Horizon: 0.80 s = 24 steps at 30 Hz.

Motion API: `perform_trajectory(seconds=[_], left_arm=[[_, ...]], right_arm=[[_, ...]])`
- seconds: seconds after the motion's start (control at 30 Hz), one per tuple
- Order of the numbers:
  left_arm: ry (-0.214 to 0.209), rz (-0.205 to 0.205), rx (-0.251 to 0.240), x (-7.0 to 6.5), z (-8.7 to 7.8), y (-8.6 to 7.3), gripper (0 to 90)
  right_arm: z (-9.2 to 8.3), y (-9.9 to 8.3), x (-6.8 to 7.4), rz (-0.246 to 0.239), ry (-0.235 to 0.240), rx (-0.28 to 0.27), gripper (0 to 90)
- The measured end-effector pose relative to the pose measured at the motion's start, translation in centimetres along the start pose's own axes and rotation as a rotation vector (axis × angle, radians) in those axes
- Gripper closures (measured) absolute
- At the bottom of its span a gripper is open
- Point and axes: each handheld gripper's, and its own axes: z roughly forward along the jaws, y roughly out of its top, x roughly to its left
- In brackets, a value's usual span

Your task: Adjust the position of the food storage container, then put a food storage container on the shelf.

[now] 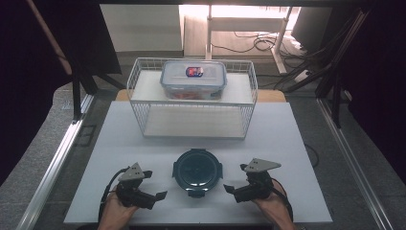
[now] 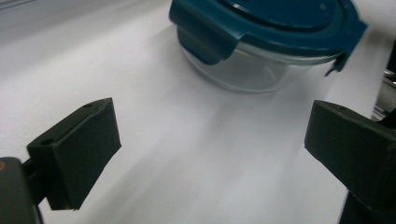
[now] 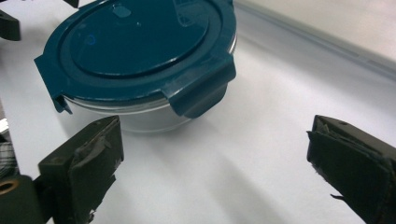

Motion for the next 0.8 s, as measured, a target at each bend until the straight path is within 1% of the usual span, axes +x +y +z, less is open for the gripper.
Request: perform_trajectory(seconds=[0.07,0.13,0.17,0.2,0.27,0.33,0.37,0.4,0.43,0.47,0.57,0.6,0.63,0.67,0.77,0.8], left_arm=[[0.005,-0.011,0.0,0.3,0.0,-0.2,2.8],[0.007,-0.019,-0.011,0.4,0.0,-0.2,2.4],[0.007,-0.019,-0.011,0.4,0.0,-0.2,2.1],[0.009,-0.023,-0.026,0.5,-0.1,-0.2,1.7],[0.013,-0.021,-0.033,0.5,-0.1,-0.2,1.2],[0.005,-0.023,-0.03,0.5,0.0,-0.2,1.2],[0.003,-0.021,-0.021,0.5,0.1,-0.1,1.5],[0.005,-0.02,-0.01,0.4,0.2,-0.1,2.5],[0.005,-0.02,-0.01,0.4,0.2,-0.1,3.1],[0.011,-0.011,0.0,0.3,0.3,0.0,3.3],[0.005,-0.01,0.003,0.3,0.3,0.2,3.8],[-0.014,-0.022,0.004,0.3,0.3,0.7,4.0],[-0.014,-0.022,0.004,0.3,0.3,0.7,4.0],[-0.038,-0.035,-0.001,0.4,0.4,1.3,3.9],[-0.066,-0.049,0.004,0.5,0.7,2.1,3.4],[-0.07,-0.049,0.007,0.4,0.9,2.4,3.4]], right_arm=[[0.1,-0.1,-0.1,0.002,-0.001,0.002,2.7],[0.1,-0.1,-0.2,0.008,-0.001,0.0,2.5],[0.1,-0.1,-0.2,0.009,-0.002,-0.003,2.3],[0.1,-0.2,-0.2,0.01,-0.004,-0.004,2.0],[0.1,-0.1,-0.3,0.005,-0.009,-0.006,0.9],[0.1,-0.1,-0.3,0.002,-0.01,-0.006,0.5],[0.2,-0.1,-0.3,0.003,-0.009,-0.006,0.5],[0.2,-0.1,-0.2,0.006,-0.006,-0.005,0.5],[0.2,-0.1,-0.2,0.009,-0.003,-0.005,0.5],[0.2,-0.1,-0.1,0.008,0.002,-0.009,0.5],[0.3,0.1,0.0,0.008,0.007,-0.014,0.5],[0.3,0.3,0.1,0.009,0.012,-0.012,0.6],[0.3,0.5,0.2,0.011,0.012,-0.012,0.9],[0.3,0.6,0.3,0.015,0.012,-0.01,0.9],[0.5,1.2,0.5,0.027,0.011,0.0,0.8],[0.6,1.4,0.5,0.035,0.015,0.012,0.5]])
